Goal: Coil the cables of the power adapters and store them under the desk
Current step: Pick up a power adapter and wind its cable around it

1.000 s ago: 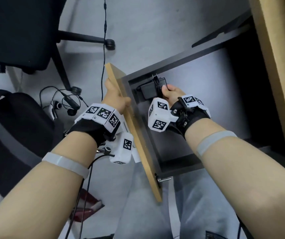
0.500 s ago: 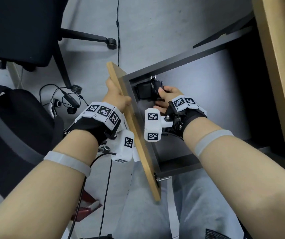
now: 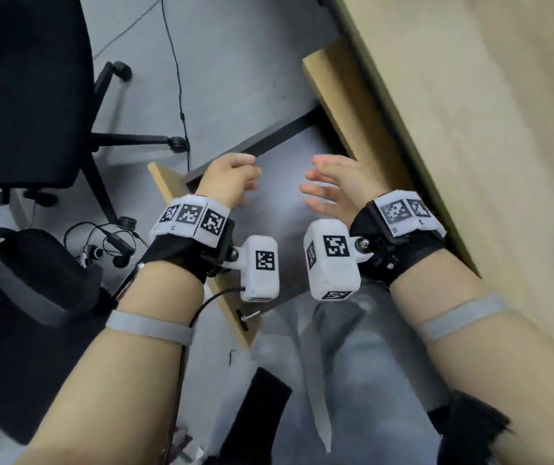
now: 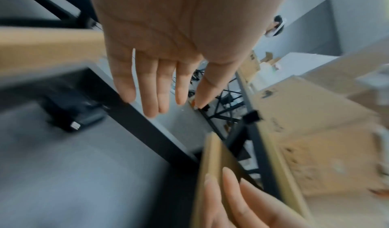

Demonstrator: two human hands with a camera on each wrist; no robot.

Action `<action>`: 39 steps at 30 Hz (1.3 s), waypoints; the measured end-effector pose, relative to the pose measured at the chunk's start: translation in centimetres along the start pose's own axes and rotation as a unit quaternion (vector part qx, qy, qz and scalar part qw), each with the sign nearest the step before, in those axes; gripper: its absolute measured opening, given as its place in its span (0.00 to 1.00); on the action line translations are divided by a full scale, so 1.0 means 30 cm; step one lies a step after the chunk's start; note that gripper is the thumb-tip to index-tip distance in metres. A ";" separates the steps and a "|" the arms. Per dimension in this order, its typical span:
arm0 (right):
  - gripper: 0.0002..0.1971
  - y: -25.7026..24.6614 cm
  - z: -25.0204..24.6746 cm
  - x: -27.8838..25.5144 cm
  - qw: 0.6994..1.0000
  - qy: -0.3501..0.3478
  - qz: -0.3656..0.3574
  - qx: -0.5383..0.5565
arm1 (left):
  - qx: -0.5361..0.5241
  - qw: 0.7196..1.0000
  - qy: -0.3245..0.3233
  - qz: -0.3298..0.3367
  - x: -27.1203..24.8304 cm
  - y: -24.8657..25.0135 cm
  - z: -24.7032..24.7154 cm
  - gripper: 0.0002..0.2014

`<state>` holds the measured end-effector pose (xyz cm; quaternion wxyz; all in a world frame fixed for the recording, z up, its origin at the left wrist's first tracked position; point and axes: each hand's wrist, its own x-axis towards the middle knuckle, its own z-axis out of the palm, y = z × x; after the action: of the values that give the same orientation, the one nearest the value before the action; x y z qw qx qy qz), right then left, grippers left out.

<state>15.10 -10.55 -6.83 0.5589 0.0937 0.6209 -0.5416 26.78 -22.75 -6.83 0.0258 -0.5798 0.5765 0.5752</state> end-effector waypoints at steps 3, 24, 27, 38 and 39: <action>0.07 -0.107 -0.173 -0.176 0.998 0.012 -0.064 0.006 | -0.001 0.996 -0.064 0.066 -0.140 0.161 0.191 0.11; 0.17 -0.077 -1.144 -0.573 0.894 0.341 -0.206 -0.205 | 0.493 0.731 -0.251 0.400 -0.470 0.463 1.312 0.41; 0.16 -0.110 -1.141 -0.551 0.874 0.381 -0.191 -0.233 | 0.549 0.685 -0.261 0.401 -0.463 0.507 1.324 0.38; 0.19 -0.122 -1.165 -0.533 0.848 0.413 -0.113 -0.313 | 0.269 0.859 -0.399 0.176 -0.497 0.621 1.292 0.36; 0.18 -0.120 -1.164 -0.535 0.844 0.412 -0.112 -0.324 | 0.225 0.872 -0.415 0.131 -0.507 0.629 1.285 0.34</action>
<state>-2.45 23.02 0.62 0.1855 0.0515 0.9404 -0.2804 -6.00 7.39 2.72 0.3168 -0.1852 0.6976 0.6154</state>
